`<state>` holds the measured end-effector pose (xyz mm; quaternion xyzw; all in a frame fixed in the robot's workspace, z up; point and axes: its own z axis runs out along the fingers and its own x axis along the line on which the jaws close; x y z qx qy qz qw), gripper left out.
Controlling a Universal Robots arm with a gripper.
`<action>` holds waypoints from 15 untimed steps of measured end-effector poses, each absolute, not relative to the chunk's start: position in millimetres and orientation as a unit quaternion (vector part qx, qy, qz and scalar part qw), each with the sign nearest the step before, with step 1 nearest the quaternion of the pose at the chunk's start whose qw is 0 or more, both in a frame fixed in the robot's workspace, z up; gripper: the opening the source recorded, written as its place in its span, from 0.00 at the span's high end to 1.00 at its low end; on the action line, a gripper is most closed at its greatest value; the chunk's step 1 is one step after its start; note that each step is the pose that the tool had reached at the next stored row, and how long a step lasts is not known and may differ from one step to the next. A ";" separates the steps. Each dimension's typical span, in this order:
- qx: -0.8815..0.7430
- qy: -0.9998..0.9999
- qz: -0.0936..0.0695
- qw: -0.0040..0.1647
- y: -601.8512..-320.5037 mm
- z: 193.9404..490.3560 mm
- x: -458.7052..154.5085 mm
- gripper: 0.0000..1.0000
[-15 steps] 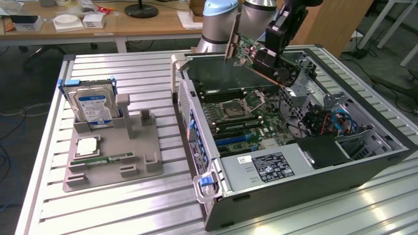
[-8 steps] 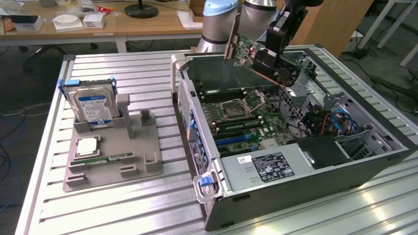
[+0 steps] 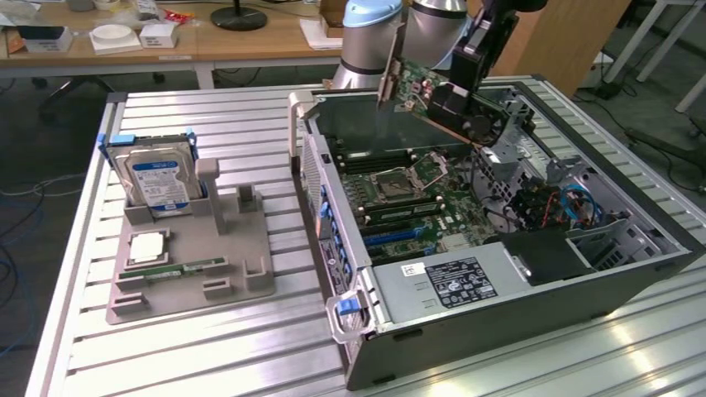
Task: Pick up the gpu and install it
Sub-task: 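Insert the gpu into the slot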
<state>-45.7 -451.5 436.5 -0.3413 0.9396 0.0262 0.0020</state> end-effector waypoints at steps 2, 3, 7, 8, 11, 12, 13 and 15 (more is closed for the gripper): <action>-0.345 0.938 0.026 0.002 -451.8 436.5 -45.6 0.74; -0.346 0.938 0.026 0.002 -452.0 436.5 -45.6 0.74; -0.352 0.936 0.026 0.002 -452.6 436.5 -45.6 0.74; -0.354 0.935 0.026 0.002 -452.7 436.5 -45.6 0.74; -0.359 0.933 0.026 0.002 -452.9 436.5 -45.6 0.74; -0.361 0.932 0.026 0.001 -453.0 436.5 -45.6 0.74; -0.363 0.931 0.026 0.001 -453.0 436.5 -45.6 0.74; -0.366 0.930 0.026 0.001 -453.1 436.6 -45.6 0.74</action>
